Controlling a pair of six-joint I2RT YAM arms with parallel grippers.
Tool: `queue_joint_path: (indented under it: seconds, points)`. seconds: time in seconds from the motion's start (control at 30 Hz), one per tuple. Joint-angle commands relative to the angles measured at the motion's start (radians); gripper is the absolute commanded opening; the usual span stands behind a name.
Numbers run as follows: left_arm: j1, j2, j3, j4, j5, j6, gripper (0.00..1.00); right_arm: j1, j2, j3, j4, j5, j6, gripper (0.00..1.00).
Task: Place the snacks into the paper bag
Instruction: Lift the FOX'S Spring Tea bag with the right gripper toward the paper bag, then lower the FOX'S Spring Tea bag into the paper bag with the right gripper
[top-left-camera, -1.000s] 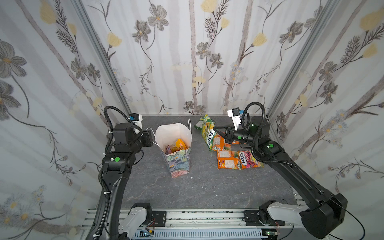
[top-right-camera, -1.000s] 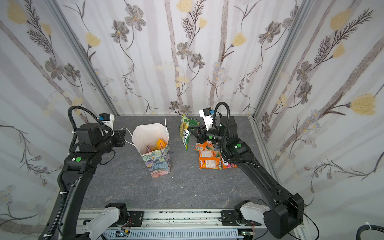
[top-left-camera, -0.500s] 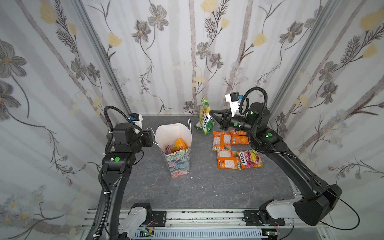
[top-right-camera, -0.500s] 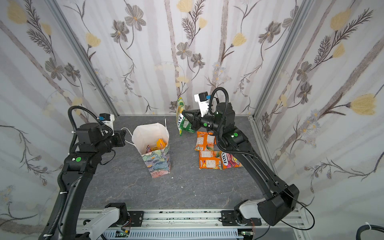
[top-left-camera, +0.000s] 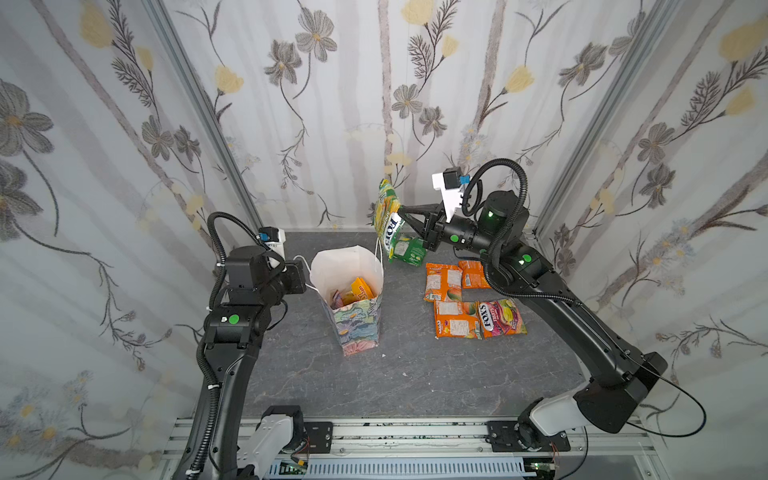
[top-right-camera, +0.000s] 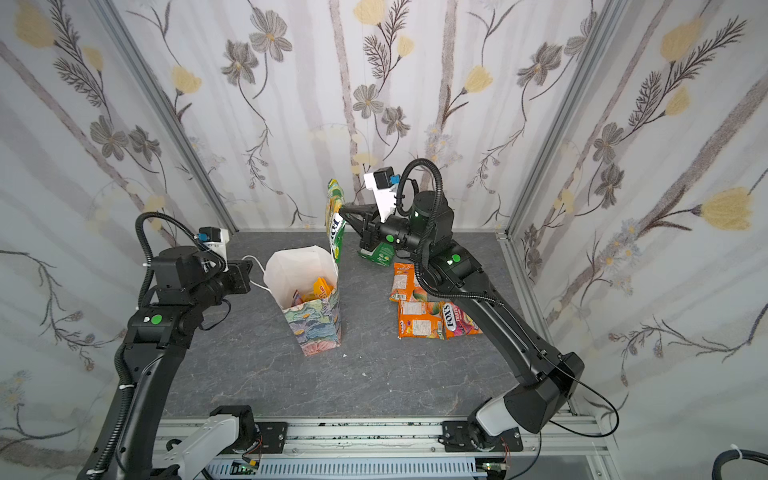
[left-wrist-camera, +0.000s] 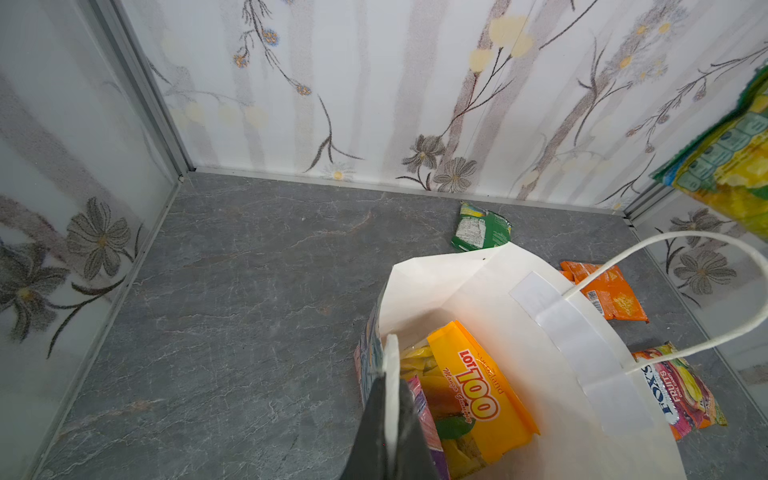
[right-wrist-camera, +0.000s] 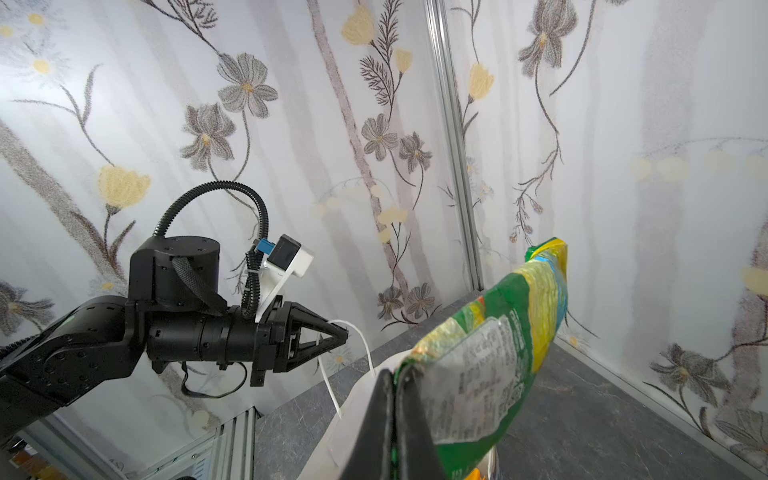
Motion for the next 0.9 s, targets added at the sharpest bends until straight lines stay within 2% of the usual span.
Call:
queue_joint_path:
  seconds: [0.0, 0.43, 0.63, 0.7, 0.87]
  points:
    - [-0.001, -0.004, -0.004, 0.019, 0.007, 0.003, 0.02, 0.027, 0.02, 0.047, 0.045, 0.005, -0.04, 0.0]
    - [0.0, -0.005, -0.011, 0.026, 0.013, 0.003, 0.02, 0.107, 0.092, 0.093, -0.035, 0.054, -0.087, 0.0]
    - [0.0, -0.011, -0.01, 0.026, 0.011, 0.006, 0.02, 0.151, 0.092, 0.089, -0.092, 0.134, -0.152, 0.0]
    - [-0.001, -0.018, -0.016, 0.027, 0.003, 0.007, 0.02, 0.197, 0.093, 0.084, -0.11, 0.18, -0.173, 0.0]
    - [-0.001, -0.021, -0.017, 0.029, 0.007, 0.005, 0.02, 0.225, 0.092, 0.07, -0.117, 0.213, -0.171, 0.0]
